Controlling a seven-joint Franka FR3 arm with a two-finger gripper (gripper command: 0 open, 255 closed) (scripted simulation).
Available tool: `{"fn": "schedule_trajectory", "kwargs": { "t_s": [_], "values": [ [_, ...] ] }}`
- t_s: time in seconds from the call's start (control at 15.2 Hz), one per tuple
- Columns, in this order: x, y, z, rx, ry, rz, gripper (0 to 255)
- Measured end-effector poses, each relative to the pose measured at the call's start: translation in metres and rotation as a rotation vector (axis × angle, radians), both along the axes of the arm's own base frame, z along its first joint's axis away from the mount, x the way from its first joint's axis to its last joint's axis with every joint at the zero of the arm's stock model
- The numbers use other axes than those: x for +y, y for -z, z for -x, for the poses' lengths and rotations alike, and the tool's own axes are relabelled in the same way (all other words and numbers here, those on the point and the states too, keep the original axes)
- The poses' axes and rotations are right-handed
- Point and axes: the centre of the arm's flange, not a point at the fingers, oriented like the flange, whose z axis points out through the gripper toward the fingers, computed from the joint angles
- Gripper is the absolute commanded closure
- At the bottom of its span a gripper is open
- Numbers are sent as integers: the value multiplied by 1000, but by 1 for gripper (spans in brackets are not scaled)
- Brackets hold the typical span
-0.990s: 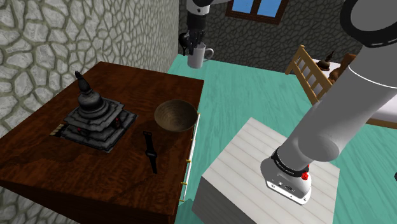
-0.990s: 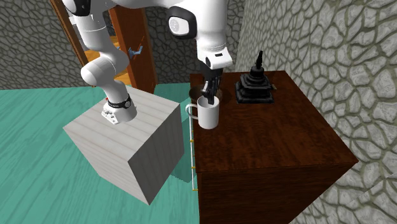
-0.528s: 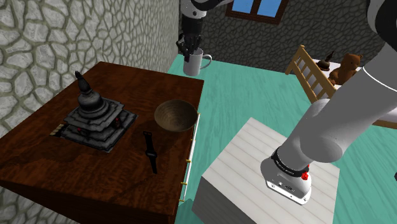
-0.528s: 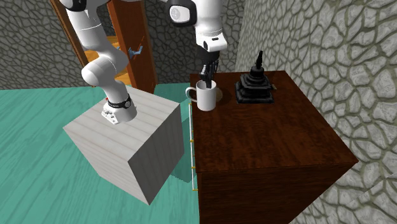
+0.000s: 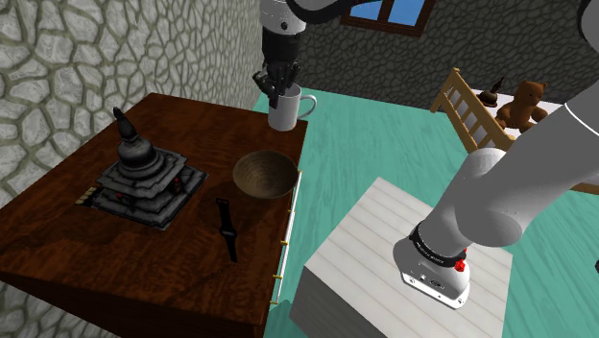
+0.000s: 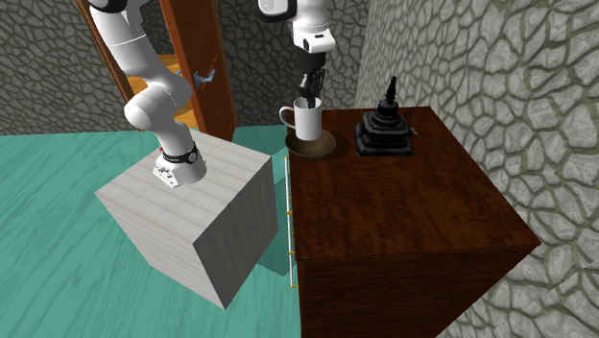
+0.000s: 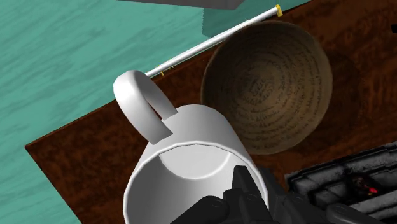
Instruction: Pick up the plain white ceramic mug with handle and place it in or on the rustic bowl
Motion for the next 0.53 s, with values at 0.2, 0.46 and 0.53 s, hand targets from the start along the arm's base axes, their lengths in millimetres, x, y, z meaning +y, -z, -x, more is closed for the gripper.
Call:
{"fn": "schedule_trajectory", "kwargs": {
  "t_s": [0.2,0.46,0.53],
  "values": [
    [35,-5,18,0,0,0,255],
    [78,-6,43,0,0,1,255],
    [80,-3,45,0,0,1,255]
  ]
}}
